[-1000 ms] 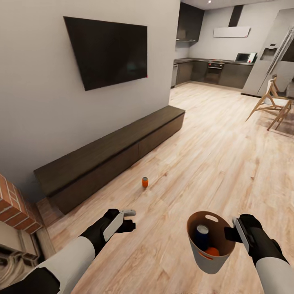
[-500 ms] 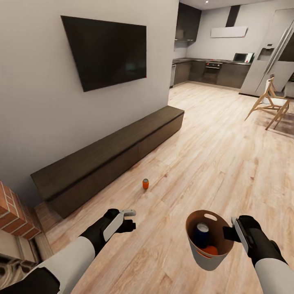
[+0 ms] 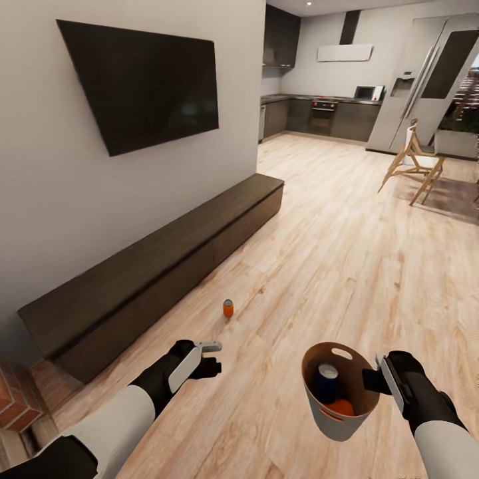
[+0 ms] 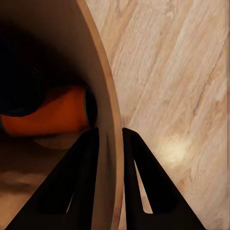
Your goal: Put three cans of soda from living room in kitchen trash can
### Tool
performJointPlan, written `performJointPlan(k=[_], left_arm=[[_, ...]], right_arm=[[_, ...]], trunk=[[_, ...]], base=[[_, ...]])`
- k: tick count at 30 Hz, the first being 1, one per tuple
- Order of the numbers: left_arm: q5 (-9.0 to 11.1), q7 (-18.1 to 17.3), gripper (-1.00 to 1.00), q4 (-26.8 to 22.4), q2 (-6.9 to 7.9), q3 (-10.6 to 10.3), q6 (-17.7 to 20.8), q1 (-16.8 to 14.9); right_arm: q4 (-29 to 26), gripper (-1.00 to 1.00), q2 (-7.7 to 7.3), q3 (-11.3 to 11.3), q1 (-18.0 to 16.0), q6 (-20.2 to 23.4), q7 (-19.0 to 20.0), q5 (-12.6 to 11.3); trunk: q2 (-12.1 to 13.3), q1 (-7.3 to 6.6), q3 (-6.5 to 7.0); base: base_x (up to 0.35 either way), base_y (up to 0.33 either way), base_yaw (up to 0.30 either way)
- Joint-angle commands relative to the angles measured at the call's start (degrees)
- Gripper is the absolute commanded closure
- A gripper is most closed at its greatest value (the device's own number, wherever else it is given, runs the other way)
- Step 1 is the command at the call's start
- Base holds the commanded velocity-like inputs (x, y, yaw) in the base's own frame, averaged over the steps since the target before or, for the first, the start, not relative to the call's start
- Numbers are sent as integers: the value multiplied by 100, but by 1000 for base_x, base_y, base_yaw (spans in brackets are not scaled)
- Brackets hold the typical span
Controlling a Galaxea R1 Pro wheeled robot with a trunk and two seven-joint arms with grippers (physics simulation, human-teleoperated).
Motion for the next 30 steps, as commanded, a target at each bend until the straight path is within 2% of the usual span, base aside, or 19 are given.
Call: performJointPlan(k=[1,8,18,30], left_arm=[[0,2,-100,-5,-1,0,0,0],[7,13,-100,-27,-3,2,-1,0],[9,19,-100,-31,-6,1,-2,0],[9,11,-100,-32,-7,3,-2,0]], right_arm=[[0,100,2,-3,-2,-2,30,-45],[6,100,8,-1,-2,0,30,-40],[8,100,17,8,-2,0,22,-43],[8,100,26,7,-2,0,21,-45]], trunk=[[0,0,0],[0,0,0],[0,0,2],[0,0,89]], base=[[41,-131,-88],[15,-126,-32],[1,-12,-24],[0,0,-2]])
